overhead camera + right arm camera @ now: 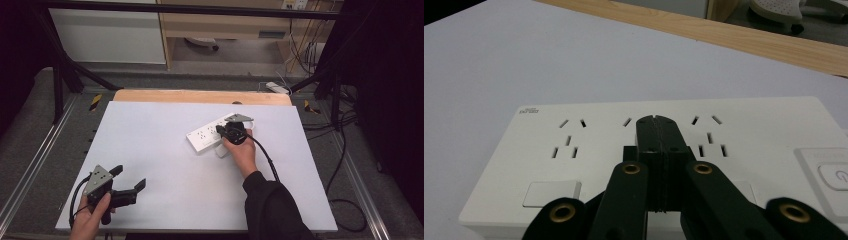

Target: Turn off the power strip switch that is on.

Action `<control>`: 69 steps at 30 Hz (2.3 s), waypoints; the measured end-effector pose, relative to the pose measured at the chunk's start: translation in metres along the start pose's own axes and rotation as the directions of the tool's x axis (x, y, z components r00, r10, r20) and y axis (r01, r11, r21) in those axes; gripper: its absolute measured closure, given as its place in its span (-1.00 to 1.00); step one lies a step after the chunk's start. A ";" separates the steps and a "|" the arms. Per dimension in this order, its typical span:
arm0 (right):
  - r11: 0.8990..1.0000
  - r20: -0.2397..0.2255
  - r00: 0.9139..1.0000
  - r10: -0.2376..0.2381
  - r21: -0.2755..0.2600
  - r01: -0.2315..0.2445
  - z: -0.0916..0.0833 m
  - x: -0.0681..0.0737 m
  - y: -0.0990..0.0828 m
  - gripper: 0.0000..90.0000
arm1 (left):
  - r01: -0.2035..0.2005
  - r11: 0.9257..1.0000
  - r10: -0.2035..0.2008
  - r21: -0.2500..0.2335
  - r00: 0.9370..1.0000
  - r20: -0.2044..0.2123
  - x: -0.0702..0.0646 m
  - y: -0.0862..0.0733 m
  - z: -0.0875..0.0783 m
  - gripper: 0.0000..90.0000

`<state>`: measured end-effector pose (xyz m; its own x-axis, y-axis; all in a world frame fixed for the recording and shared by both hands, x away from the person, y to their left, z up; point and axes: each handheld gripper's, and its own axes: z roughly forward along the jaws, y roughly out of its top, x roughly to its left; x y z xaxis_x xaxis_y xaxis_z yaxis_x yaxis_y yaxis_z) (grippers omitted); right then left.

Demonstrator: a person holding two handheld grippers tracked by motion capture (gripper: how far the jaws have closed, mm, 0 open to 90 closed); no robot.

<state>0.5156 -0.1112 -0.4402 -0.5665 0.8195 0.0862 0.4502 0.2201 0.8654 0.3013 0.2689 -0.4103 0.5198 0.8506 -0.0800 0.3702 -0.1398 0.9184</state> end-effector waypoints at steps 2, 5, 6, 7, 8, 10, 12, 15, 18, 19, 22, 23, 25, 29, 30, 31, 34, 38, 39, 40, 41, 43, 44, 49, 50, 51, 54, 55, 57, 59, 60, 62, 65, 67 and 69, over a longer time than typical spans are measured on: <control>1.000 -0.001 1.000 0.001 0.002 -0.001 0.000 0.000 0.000 1.00 | 0.001 1.000 -0.001 -0.001 1.000 0.001 0.000 0.000 0.000 -0.90; 1.000 -0.003 1.000 -0.005 0.003 0.005 0.000 0.001 -0.001 1.00 | 0.000 1.000 0.000 -0.001 1.000 0.001 0.000 0.000 0.000 -0.90; 1.000 -0.003 1.000 -0.005 0.004 0.005 0.001 0.001 -0.001 1.00 | -0.001 1.000 0.001 -0.001 1.000 0.001 0.000 0.000 0.000 -0.90; 1.000 -0.005 1.000 -0.003 0.005 0.003 0.000 0.002 -0.002 1.00 | -0.001 1.000 0.001 -0.001 1.000 0.001 0.000 0.000 0.000 -0.90; 1.000 -0.006 1.000 -0.002 0.009 0.002 0.000 0.002 -0.002 1.00 | -0.001 1.000 0.001 -0.001 1.000 0.001 0.000 0.000 0.000 -0.90; 1.000 -0.009 1.000 -0.008 0.011 0.008 0.000 0.003 -0.003 1.00 | -0.001 1.000 0.001 -0.002 1.000 0.001 0.000 0.000 0.000 -0.90; 1.000 -0.010 1.000 -0.008 0.013 0.008 0.000 0.004 -0.003 1.00 | -0.001 1.000 0.001 -0.001 1.000 0.002 0.000 0.000 0.000 -0.90; 1.000 -0.016 1.000 -0.010 0.017 0.010 -0.001 0.005 -0.004 1.00 | -0.002 1.000 0.002 -0.002 1.000 0.002 -0.001 0.000 0.000 -0.90; 1.000 -0.020 1.000 -0.015 0.019 0.016 -0.002 0.007 -0.006 1.00 | -0.001 1.000 0.001 -0.001 1.000 0.002 0.000 0.000 0.000 -0.90; 1.000 -0.021 1.000 -0.018 0.019 0.018 -0.002 0.008 -0.007 1.00 | 0.000 1.000 0.000 -0.001 1.000 0.001 0.000 0.000 0.000 -0.90; 1.000 -0.023 1.000 -0.020 0.023 0.020 -0.003 0.009 -0.009 1.00 | -0.001 1.000 0.001 -0.001 1.000 0.002 0.000 0.000 0.000 -0.90; 0.999 -0.023 1.000 -0.020 0.025 0.021 -0.003 0.009 -0.010 1.00 | -0.001 1.000 0.001 -0.001 1.000 0.002 -0.001 0.000 0.000 -0.90; 1.000 -0.023 1.000 -0.013 0.028 0.014 -0.004 0.009 -0.011 1.00 | -0.001 1.000 0.001 -0.002 1.000 0.001 -0.001 0.000 0.000 -0.90; 1.000 -0.027 1.000 -0.015 0.024 0.016 -0.003 0.010 -0.012 1.00 | -0.001 1.000 0.001 -0.005 1.000 0.001 0.000 0.000 0.000 -0.90; 1.000 -0.029 0.999 -0.017 0.025 0.018 -0.003 0.010 -0.012 1.00 | -0.003 1.000 0.003 -0.004 1.000 0.000 -0.001 0.000 -0.001 -0.90; 1.000 -0.030 0.999 -0.016 0.025 0.017 -0.003 0.011 -0.012 1.00 | -0.010 1.000 0.010 -0.004 1.000 -0.005 0.000 0.001 -0.001 -0.90; 1.000 -0.037 0.999 -0.016 0.024 0.017 -0.004 0.013 -0.012 1.00 | -0.012 1.000 0.012 -0.004 1.000 -0.004 0.000 0.001 -0.001 -0.90; 1.000 -0.042 0.999 -0.018 0.020 0.019 -0.004 0.015 -0.012 1.00 | -0.009 1.000 0.009 -0.005 1.000 -0.006 0.000 0.001 -0.001 -0.90; 1.000 -0.045 0.999 -0.022 0.020 0.023 -0.004 0.016 -0.013 1.00 | -0.010 1.000 0.010 -0.004 1.000 -0.007 0.000 0.001 -0.001 -0.90; 1.000 -0.042 0.999 -0.023 0.020 0.024 -0.004 0.016 -0.013 1.00 | -0.010 1.000 0.010 -0.004 1.000 -0.007 0.000 0.001 -0.001 -0.90; 1.000 -0.040 0.999 -0.023 0.019 0.024 -0.004 0.017 -0.013 1.00 | -0.011 1.000 0.011 -0.004 1.000 -0.006 0.000 0.001 -0.001 -0.90; 1.000 -0.040 0.999 -0.019 0.016 0.020 -0.004 0.016 -0.013 1.00 | -0.010 1.000 0.010 -0.003 1.000 -0.007 0.000 0.001 -0.001 -0.90; 1.000 -0.043 0.999 -0.018 0.016 0.018 -0.004 0.016 -0.013 1.00 | -0.011 1.000 0.011 -0.002 1.000 -0.007 0.000 0.001 -0.001 -0.90; 1.000 -0.048 0.999 -0.018 0.014 0.019 -0.004 0.015 -0.014 1.00 | -0.007 1.000 0.007 -0.001 1.000 -0.004 -0.001 0.001 -0.001 -0.90; 1.000 -0.049 0.999 -0.019 0.013 0.019 -0.004 0.015 -0.014 1.00 | -0.010 1.000 0.010 -0.003 1.000 -0.008 0.000 0.001 -0.001 -0.90; 1.000 -0.048 0.999 -0.019 0.013 0.020 -0.004 0.015 -0.014 1.00 | -0.010 1.000 0.009 -0.003 1.000 -0.008 0.000 0.001 -0.001 -0.90; 1.000 -0.049 0.999 -0.023 0.011 0.023 -0.004 0.015 -0.014 1.00 | -0.010 1.000 0.010 -0.003 1.000 -0.007 0.000 0.001 -0.001 -0.90; 1.000 -0.048 0.999 -0.023 0.010 0.023 -0.004 0.015 -0.014 1.00 | -0.005 1.000 0.005 -0.002 1.000 -0.002 -0.001 0.001 -0.001 -0.90; 1.000 -0.050 0.999 -0.018 0.007 0.019 -0.003 0.015 -0.014 1.00 | -0.006 1.000 0.006 -0.001 1.000 -0.002 -0.001 0.001 -0.001 -0.90; 1.000 -0.049 0.999 -0.015 0.006 0.016 -0.003 0.015 -0.014 1.00 | -0.012 1.000 0.012 -0.002 1.000 -0.007 0.000 0.001 -0.001 -0.90; 1.000 -0.049 0.999 -0.015 0.004 0.015 -0.003 0.015 -0.014 1.00 | -0.011 1.000 0.011 -0.002 1.000 -0.008 -0.001 0.001 -0.001 -0.90; 1.000 -0.049 0.999 -0.017 0.005 0.017 -0.003 0.015 -0.014 1.00 | -0.013 1.000 0.013 -0.001 1.000 -0.008 -0.001 0.001 -0.001 -0.90; 1.000 -0.049 0.999 -0.018 0.003 0.018 -0.003 0.015 -0.015 1.00 | -0.012 1.000 0.012 0.000 1.000 -0.006 -0.001 0.001 -0.001 -0.90; 1.000 -0.048 0.999 -0.014 0.002 0.015 -0.003 0.015 -0.015 1.00 | -0.011 1.000 0.011 0.001 1.000 -0.007 -0.001 0.000 -0.001 -0.90; 1.000 -0.046 0.999 -0.016 0.001 0.016 -0.003 0.016 -0.015 1.00 | -0.011 1.000 0.011 0.002 1.000 -0.008 -0.001 0.000 -0.001 -0.90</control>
<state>0.4977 -0.1032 -0.4504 -0.6052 0.7904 0.0949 0.4417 0.2342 0.8661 0.3007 0.2685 -0.4097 0.5175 0.8530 -0.0673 0.3665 -0.1500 0.9182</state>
